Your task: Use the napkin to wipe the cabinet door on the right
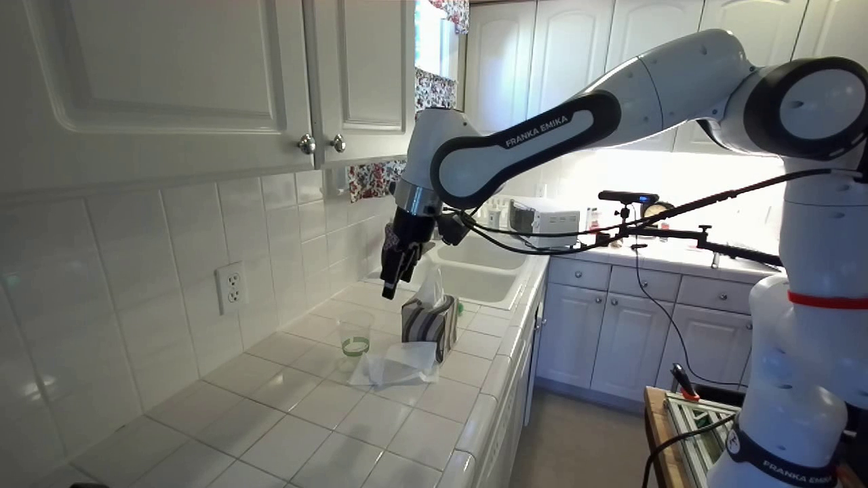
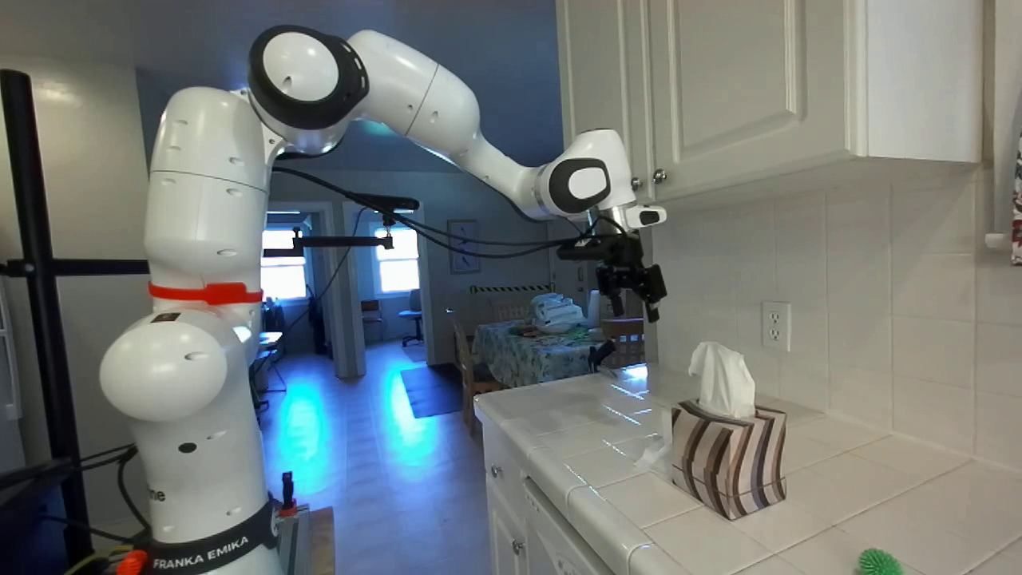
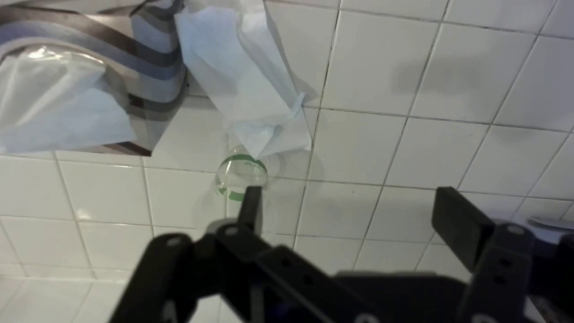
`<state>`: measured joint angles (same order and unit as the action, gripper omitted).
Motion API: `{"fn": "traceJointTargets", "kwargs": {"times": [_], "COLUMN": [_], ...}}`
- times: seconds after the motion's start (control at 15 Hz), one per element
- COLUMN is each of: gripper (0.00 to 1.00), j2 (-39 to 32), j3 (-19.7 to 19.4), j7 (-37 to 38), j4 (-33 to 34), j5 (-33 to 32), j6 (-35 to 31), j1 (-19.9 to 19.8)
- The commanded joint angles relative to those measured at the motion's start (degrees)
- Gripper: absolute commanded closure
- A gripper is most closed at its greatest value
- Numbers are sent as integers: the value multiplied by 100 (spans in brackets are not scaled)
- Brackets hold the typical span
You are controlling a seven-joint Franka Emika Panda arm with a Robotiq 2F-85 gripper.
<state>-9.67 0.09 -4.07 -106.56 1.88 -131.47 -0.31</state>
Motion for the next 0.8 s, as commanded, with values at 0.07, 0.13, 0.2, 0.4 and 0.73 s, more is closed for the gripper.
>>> {"fn": "traceJointTargets", "kwargs": {"times": [0.07,0.13,0.2,0.4,0.73], "gripper": [0,0,0,0,0], "j2": [-56,-60,-68,-2,-2], "j3": [-4,-7,-10,5,6], "j7": [-71,-74,-103,10,10], "j4": [109,110,107,17,17], "j5": [-50,-41,-30,-4,-4], "j6": [333,365,363,240,239], "j1": [-23,-28,-37,-11,-9]}}
